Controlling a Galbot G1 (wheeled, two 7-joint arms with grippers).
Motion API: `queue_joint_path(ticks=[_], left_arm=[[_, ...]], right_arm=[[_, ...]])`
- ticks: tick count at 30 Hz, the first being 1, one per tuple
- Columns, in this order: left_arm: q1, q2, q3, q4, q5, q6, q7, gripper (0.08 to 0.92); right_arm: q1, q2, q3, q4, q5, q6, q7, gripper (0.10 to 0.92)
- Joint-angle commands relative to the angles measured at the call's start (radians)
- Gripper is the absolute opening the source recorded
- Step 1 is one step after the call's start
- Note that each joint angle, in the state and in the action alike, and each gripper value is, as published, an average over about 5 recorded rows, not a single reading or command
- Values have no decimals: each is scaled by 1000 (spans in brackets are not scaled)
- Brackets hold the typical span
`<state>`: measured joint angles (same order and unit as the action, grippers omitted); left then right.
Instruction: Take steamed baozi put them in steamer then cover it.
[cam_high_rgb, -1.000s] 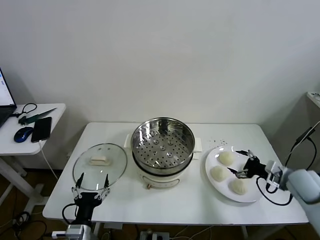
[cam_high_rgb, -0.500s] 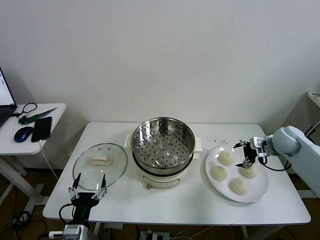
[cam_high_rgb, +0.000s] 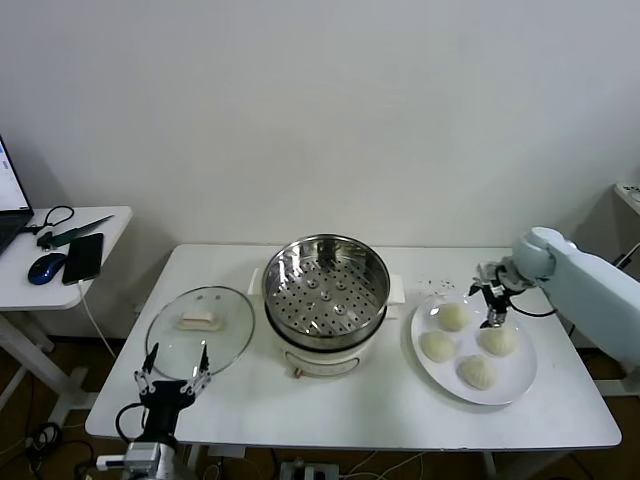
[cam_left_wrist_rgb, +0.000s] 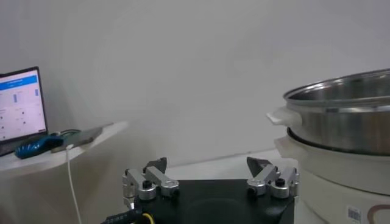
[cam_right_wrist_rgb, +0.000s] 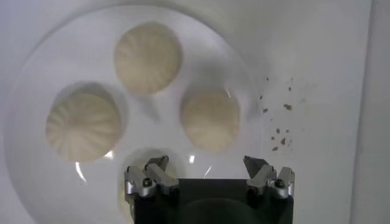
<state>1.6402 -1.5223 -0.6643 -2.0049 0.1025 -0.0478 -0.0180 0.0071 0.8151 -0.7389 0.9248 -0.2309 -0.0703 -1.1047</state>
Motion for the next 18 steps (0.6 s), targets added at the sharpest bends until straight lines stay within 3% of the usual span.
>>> queue_joint_path(ticks=[1,18], left_arm=[[-3,1,-2,1,1,4,0,823],[-3,-1,-9,10,4,4,-1,823]], right_arm=[[6,103,-9,-110,-30,7,-11,823],[-11,136,19,-159,-42,32,-17,816]])
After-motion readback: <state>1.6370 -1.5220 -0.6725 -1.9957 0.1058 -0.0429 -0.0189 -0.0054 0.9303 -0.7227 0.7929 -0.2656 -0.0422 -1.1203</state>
